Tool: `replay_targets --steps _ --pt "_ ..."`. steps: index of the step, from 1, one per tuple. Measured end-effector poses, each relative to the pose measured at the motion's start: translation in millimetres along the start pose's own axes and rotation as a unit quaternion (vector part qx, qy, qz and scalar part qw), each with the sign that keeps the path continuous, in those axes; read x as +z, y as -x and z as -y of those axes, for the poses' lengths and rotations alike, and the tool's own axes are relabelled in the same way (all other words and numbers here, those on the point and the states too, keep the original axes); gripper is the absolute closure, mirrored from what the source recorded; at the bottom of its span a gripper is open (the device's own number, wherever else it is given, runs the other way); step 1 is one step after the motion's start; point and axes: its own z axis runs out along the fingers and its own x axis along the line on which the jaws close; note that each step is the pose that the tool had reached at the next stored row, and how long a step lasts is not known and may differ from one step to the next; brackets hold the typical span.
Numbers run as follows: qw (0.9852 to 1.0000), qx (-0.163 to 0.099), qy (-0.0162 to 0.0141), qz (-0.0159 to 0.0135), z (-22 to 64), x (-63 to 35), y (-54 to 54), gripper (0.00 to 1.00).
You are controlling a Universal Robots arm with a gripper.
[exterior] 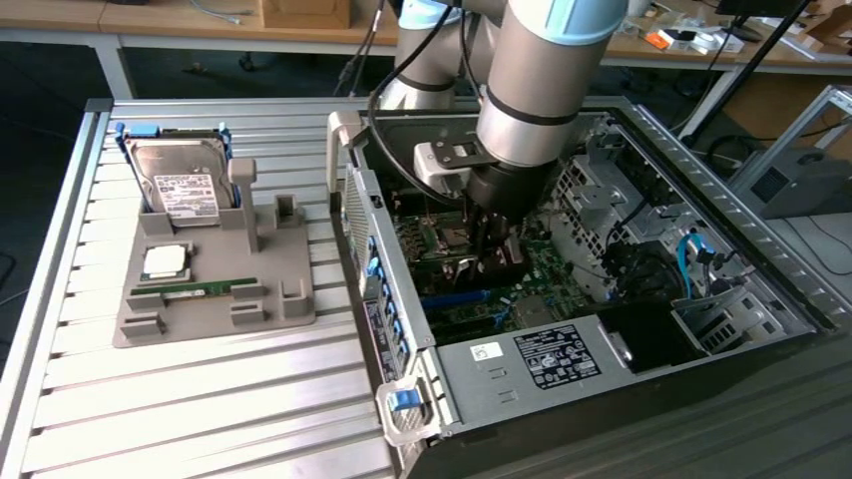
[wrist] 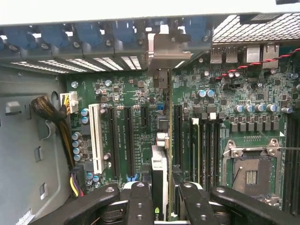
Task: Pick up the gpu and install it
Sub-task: 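Insert the gpu into the slot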
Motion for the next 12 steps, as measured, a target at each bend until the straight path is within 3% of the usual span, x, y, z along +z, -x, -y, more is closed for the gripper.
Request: replay_targets --steps 12 --pt "1.0000 0.000 0.0000 -0.0001 -9.1 3.5 -0.7 0.73"
